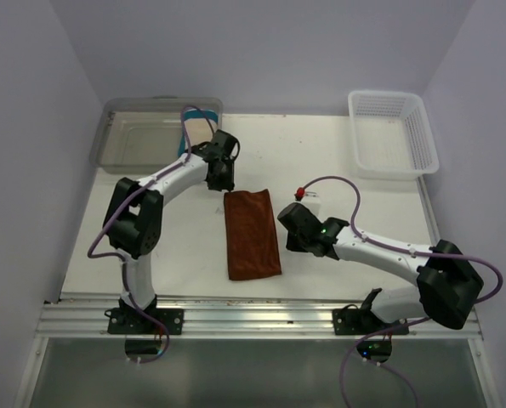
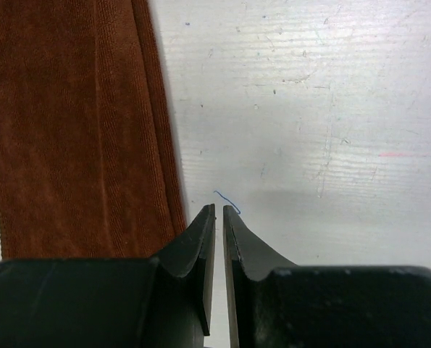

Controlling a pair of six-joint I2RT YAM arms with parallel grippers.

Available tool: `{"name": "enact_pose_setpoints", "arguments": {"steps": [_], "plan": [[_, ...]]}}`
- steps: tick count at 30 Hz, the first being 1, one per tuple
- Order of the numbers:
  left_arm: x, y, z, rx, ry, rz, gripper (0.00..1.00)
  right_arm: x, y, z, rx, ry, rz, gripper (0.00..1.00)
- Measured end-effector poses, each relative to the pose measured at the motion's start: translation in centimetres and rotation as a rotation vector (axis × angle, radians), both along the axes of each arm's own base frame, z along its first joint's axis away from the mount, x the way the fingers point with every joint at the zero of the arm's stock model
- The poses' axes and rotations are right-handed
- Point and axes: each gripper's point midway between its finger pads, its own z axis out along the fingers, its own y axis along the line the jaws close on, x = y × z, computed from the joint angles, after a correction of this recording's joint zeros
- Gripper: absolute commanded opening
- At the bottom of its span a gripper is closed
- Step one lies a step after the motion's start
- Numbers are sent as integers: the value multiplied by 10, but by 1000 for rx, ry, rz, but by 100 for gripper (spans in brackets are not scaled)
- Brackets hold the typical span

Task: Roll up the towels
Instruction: Fold the towel

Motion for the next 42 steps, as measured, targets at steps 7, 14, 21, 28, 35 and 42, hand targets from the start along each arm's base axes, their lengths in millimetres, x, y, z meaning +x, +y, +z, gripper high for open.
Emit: {"name": "enact_pose_setpoints", "arguments": {"steps": [7, 14, 21, 28, 35, 42], "plan": [[4, -1, -13, -27, 25, 0, 34, -1, 0, -1, -1, 4, 2, 13], [2, -7, -18, -52, 38, -16, 35, -2, 1, -4, -5, 15, 5, 13], [-1, -11, -30, -61, 70, -27, 33, -3, 2, -9, -9, 32, 11, 13], [-1, -12, -33, -66, 77, -27, 3, -4, 3, -9, -6, 36, 14, 12], [-1, -12, -32, -66, 76, -30, 0, -5, 2, -11, -8, 38, 13, 11], [1, -10, -15, -68, 39, -24, 0, -7, -1, -14, -16, 45, 13, 11]]}}
